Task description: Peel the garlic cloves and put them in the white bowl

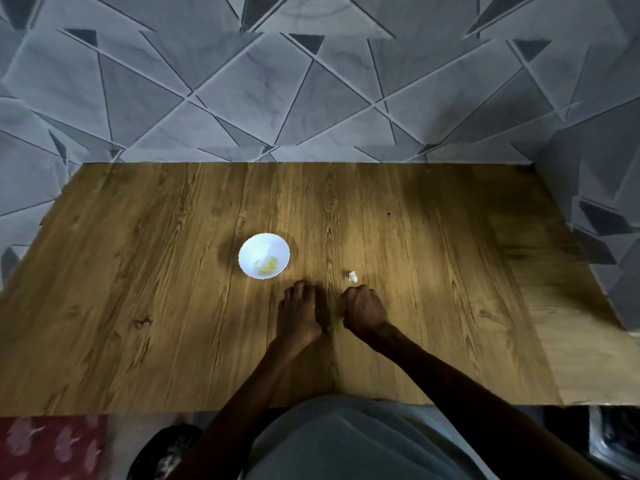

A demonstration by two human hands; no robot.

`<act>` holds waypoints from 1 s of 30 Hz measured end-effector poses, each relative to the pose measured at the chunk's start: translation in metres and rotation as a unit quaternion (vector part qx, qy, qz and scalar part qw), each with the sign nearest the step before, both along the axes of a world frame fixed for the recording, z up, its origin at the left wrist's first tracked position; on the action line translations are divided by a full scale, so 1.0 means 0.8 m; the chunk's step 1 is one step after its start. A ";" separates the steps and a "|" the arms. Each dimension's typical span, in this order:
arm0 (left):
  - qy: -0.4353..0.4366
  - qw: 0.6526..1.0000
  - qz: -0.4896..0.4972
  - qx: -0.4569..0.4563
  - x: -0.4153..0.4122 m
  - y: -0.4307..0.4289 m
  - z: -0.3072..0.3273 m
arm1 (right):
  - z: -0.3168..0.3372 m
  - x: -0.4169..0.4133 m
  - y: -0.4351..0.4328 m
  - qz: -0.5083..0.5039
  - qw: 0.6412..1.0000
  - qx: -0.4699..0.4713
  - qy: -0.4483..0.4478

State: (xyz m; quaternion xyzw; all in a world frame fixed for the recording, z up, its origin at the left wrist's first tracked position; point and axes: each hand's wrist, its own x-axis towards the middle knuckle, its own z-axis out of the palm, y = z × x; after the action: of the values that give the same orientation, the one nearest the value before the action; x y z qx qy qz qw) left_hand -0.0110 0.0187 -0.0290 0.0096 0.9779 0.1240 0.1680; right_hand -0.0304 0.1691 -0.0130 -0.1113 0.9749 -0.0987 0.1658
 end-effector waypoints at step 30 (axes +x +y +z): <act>-0.149 0.760 0.225 0.591 0.013 -0.002 0.050 | 0.044 0.022 0.039 -0.134 0.843 -0.518 -0.056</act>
State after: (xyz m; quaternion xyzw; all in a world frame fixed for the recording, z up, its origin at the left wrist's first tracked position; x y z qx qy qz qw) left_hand -0.0007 0.0173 0.0109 -0.1320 0.6473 0.7115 0.2395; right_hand -0.0125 0.2006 0.0224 -0.0433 0.7764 -0.6166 0.1235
